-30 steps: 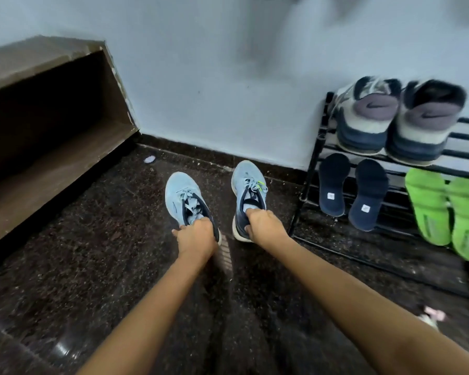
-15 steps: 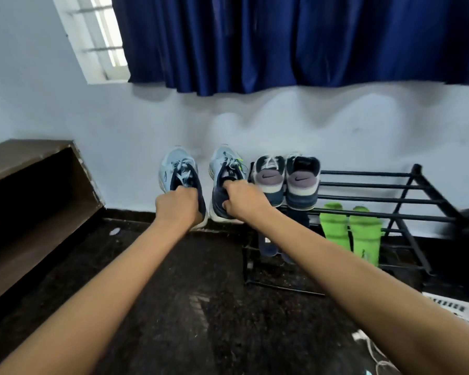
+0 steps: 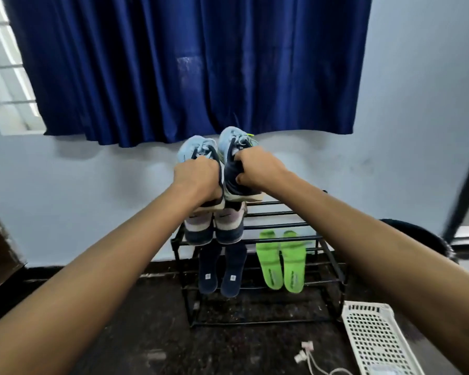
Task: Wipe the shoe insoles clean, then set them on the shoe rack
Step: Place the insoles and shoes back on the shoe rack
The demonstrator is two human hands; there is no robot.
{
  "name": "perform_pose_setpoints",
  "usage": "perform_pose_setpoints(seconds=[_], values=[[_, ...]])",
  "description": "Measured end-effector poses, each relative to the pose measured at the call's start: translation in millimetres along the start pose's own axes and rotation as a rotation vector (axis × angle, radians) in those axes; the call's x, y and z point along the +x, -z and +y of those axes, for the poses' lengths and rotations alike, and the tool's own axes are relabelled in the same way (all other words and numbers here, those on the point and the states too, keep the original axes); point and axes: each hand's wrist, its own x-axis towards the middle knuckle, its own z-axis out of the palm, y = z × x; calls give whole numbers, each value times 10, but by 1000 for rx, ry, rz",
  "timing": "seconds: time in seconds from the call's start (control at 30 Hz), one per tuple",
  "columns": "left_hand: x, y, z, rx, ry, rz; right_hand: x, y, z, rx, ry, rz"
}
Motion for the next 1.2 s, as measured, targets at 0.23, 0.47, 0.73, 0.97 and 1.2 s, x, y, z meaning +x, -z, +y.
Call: perform_pose_setpoints(seconds=[0.23, 0.47, 0.73, 0.97, 1.2], values=[[345, -296, 770, -87, -116, -3, 19, -123, 874, -76, -115, -18], [567, -848, 1315, -166, -176, -98, -39, -500, 1555, -103, -202, -85], [767, -1389, 1693, -195, -219, -160, -67, -896, 2054, -134, -247, -139], [890, -1632, 1837, -214, -232, -205, -77, -1096, 2266, -140, -278, -185], [944, -1777, 1919, -174, -250, -178, -20, -1237, 2309, -194, -277, -223]])
